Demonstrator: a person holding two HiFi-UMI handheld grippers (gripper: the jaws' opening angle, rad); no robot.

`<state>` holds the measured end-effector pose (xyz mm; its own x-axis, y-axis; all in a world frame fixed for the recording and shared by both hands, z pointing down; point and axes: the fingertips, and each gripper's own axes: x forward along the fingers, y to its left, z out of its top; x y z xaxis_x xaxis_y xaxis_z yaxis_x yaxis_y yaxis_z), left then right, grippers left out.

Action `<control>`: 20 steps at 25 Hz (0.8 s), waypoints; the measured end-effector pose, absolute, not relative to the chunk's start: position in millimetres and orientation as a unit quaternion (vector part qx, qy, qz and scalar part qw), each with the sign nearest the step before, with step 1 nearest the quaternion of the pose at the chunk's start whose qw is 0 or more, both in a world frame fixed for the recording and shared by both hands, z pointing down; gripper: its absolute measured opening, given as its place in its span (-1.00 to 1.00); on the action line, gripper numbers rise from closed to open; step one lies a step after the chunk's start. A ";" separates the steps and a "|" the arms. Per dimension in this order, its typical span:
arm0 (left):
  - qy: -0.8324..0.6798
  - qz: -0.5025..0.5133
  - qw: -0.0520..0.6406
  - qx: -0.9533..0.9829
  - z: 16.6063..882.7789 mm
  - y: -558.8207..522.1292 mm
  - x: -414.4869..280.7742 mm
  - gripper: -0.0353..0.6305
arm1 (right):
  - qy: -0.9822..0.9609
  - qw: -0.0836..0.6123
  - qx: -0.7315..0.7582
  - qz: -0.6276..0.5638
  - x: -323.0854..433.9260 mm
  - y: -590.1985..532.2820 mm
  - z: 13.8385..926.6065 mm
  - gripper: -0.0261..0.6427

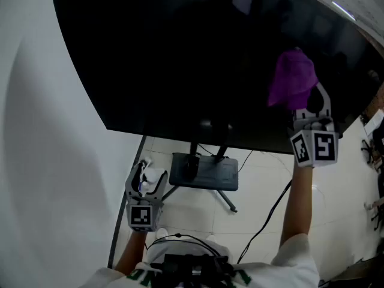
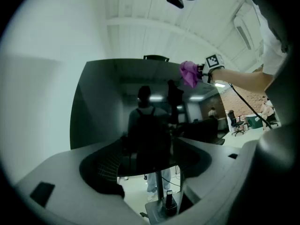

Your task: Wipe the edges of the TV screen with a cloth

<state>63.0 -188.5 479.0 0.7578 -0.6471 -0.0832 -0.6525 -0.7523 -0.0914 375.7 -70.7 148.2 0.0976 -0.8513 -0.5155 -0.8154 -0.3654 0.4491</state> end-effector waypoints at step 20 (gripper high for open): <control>0.419 0.034 0.038 -0.907 480.1 -212.0 16.9 0.07 | -0.477 0.263 0.656 -0.522 320.2 -200.9 -80.1 -0.64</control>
